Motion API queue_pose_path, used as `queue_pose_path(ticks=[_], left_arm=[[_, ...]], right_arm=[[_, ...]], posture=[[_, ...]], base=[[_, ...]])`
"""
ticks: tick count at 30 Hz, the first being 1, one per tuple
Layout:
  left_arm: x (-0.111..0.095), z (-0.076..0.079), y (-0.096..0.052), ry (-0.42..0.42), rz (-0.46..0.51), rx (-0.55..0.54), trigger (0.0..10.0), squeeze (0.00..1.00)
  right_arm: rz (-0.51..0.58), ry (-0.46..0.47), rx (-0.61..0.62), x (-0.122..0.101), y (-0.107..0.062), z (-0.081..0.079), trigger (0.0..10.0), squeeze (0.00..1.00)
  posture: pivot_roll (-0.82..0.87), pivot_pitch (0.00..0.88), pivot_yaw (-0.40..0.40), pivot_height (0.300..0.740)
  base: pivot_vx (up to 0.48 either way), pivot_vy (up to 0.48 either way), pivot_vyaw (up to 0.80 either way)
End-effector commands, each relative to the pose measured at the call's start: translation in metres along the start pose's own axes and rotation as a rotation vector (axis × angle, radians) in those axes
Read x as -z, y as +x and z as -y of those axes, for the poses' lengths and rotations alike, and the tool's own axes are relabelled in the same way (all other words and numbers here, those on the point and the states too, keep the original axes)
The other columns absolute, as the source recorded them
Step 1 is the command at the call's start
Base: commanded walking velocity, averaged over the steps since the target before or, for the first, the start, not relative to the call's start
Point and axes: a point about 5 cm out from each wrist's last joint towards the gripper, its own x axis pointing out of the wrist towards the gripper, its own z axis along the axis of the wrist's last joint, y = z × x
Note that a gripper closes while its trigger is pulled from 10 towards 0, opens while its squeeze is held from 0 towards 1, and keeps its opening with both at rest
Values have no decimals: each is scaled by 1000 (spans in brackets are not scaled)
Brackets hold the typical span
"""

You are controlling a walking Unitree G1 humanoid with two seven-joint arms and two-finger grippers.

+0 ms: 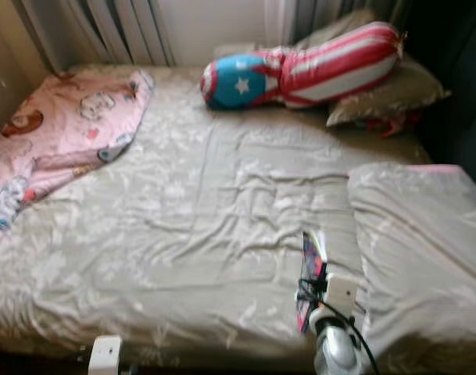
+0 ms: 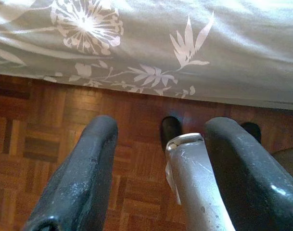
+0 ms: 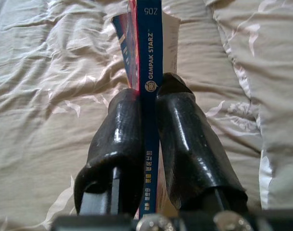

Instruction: Clean up the room

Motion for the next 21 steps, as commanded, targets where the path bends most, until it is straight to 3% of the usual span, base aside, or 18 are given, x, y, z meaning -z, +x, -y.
queue_pose_path(ticks=[1, 13, 21], left_arm=[[7, -5, -2, -5, -31, -12, 10000, 0], [10, -5, -3, -14, -39, -7, 10000, 0], [12, -4, -3, -12, -44, -7, 10000, 0]], right_arm=[[16, 5, -18, -2, 1, -6, 10000, 0], [-18, 13, 26, 1, 1, -2, 10000, 0], [-23, 20, 20, 1, 2, -2, 10000, 0]], posture=[[-163, 118, 10, 740], [-162, 119, 10, 740], [-162, 119, 9, 740]], base=[[0, 0, 0], [0, 0, 0], [0, 0, -769]])
